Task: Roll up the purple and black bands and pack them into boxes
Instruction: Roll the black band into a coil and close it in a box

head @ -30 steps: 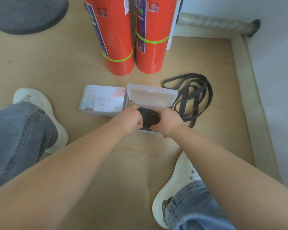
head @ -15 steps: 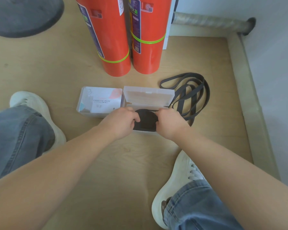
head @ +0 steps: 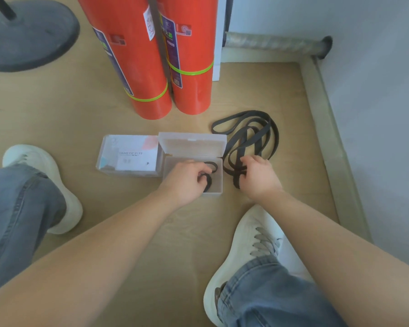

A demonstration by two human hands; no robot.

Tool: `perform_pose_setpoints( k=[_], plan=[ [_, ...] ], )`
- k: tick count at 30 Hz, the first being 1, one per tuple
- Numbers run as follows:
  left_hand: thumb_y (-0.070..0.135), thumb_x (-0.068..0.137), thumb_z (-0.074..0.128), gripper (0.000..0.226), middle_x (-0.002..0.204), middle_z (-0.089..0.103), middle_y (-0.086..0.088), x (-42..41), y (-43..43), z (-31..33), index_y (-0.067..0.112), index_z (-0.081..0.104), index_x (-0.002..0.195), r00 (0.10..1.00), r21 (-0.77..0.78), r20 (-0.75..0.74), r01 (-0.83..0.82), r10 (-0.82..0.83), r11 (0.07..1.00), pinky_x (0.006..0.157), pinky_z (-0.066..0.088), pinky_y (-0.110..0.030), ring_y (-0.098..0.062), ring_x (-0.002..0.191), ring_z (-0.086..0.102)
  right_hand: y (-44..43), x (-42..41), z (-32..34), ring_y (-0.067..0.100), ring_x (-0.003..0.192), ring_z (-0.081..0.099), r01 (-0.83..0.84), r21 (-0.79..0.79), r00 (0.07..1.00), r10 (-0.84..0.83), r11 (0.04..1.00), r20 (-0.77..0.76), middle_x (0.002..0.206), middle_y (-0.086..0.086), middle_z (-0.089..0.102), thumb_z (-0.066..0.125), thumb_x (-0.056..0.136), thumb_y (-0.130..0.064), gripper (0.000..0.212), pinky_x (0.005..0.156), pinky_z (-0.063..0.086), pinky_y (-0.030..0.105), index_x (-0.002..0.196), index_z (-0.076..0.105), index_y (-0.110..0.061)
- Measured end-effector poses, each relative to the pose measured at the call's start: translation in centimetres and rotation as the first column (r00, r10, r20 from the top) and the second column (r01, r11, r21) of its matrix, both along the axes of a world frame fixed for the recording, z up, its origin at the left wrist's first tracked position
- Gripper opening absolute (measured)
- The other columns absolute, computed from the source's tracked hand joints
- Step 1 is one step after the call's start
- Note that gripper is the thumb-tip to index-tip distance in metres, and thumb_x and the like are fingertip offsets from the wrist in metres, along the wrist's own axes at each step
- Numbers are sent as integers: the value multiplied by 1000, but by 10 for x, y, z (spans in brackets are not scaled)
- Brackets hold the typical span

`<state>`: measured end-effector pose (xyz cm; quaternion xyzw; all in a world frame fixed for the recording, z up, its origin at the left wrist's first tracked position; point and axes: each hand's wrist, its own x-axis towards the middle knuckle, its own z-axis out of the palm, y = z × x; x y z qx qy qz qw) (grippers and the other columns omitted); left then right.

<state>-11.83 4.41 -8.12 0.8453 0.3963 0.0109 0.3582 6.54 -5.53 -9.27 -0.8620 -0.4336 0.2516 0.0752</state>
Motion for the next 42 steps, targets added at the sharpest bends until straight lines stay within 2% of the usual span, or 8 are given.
perform_pose_setpoints(
  k=[3,9,13,16,22,34,38,42],
  plan=[
    [13,92,56,33,112,66,4,16,-12,-5,25,70,119,999,-25,36,-29,30,999,94,49,-25,-11,100,64,-4,6,-7,30,150,24,-142,-165,988,150,976,39,159,5,37,61,96,-20,69,120,32,45,158,30,-19],
    [13,92,59,31,111,67,4,34,-20,-15,25,71,118,999,-73,37,-26,28,997,98,51,-29,-10,99,65,0,17,-14,26,122,43,-199,-197,960,231,960,159,117,1,64,62,97,-35,34,95,51,41,129,62,-24],
    [15,93,59,31,110,68,5,37,-20,-5,26,70,120,998,-82,28,-53,55,995,96,48,-24,-8,100,63,-8,24,-4,26,120,45,-102,-104,995,101,989,-22,102,0,65,63,96,-37,19,97,47,42,109,70,-26],
    [16,94,58,32,109,68,7,37,-22,9,26,69,121,998,-59,37,-43,45,997,90,45,-20,-7,100,62,-14,27,15,25,119,47,-104,-28,995,104,994,-6,102,-2,61,56,99,-34,20,96,42,42,115,65,-25],
    [14,93,58,35,116,70,4,38,-32,44,25,66,126,995,-61,103,-11,17,998,97,49,-26,-10,106,64,-23,27,68,29,79,56,-153,124,988,148,980,48,86,4,58,54,101,-24,8,68,39,30,97,53,-18],
    [25,90,69,67,135,46,2,15,-55,146,31,38,149,960,36,276,38,-47,999,101,45,-29,-13,107,60,-55,-1,178,30,96,62,-456,280,885,396,845,245,103,8,65,49,97,-22,29,87,52,43,121,60,-13],
    [27,90,67,37,117,59,-2,5,-62,172,29,55,124,945,90,303,100,-123,991,99,48,-41,-19,105,60,-69,-18,209,21,89,59,-512,401,856,414,760,309,96,-1,55,57,96,-22,29,84,49,32,124,63,-14],
    [12,91,62,16,97,71,4,-5,-68,197,26,61,98,912,104,410,-24,-21,994,81,55,-35,-16,88,68,-75,-38,231,6,75,47,-449,503,892,400,739,209,85,-5,48,66,93,-23,7,70,39,22,94,59,-22]
  ],
)
